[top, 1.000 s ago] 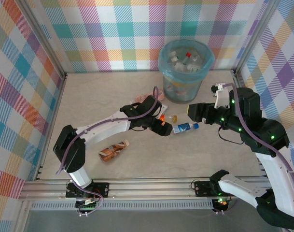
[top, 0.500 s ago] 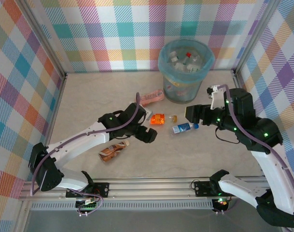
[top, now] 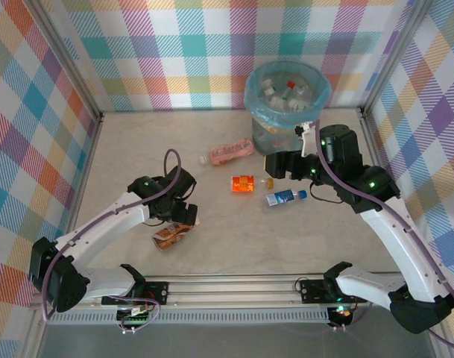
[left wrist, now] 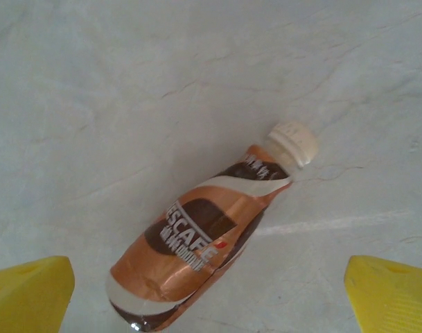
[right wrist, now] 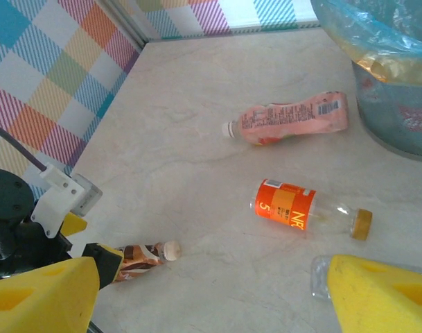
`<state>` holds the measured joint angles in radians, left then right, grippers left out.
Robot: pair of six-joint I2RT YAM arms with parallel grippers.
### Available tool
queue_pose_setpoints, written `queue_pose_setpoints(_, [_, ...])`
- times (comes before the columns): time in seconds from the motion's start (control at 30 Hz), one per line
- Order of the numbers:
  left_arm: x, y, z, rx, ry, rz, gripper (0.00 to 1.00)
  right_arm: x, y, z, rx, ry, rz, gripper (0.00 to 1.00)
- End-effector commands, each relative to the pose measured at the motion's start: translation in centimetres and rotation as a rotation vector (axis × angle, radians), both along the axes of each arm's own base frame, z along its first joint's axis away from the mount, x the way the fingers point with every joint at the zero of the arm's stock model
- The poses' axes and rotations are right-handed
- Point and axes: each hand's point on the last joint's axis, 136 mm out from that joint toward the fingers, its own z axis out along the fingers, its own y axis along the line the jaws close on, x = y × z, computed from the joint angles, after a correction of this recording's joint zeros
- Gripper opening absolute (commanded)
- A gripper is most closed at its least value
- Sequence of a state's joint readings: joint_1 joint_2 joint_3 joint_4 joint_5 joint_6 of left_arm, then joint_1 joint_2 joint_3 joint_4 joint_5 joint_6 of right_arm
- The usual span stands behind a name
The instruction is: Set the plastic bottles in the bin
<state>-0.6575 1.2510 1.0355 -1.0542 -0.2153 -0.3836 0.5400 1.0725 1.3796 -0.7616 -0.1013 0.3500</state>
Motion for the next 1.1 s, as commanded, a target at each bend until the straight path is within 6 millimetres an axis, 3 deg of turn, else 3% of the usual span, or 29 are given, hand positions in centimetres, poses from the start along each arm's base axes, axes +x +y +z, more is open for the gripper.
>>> queue_pose_setpoints(0.0, [-1.6, 2.2, -0.8, 0.063, 0.058, 0.124, 1.0, 0.6, 1.0, 0.7, 0.024, -0.056, 0.04, 0.86])
queue_pose_setpoints(0.27, [-3.0, 4.1, -3.0, 0.069, 0.092, 0.256, 1.0, 0.7, 2.2, -1.3, 0.034, -0.022, 0.092, 0.88])
queue_pose_setpoints(0.47, [-2.8, 3.2, -4.8, 0.018, 0.088, 0.253, 1.0, 0.8, 2.7, -3.5, 0.035, -0.006, 0.118, 0.89])
queue_pose_setpoints(0.67, [-2.3, 2.9, -5.8, 0.038, 0.105, 0.248, 1.0, 0.5, 3.2, -4.0, 0.038, 0.011, 0.15, 0.89])
queue_pose_setpoints(0.93, [-3.7, 2.7, -8.9, 0.058, 0.176, 0.217, 1.0, -0.2, 2.8, -5.1, 0.043, 0.051, 0.14, 0.89])
queue_pose_setpoints(1.07, [-4.3, 2.0, -9.2, 0.089, 0.19, 0.184, 1.0, -0.8, 2.0, -5.5, 0.031, 0.033, 0.123, 0.9])
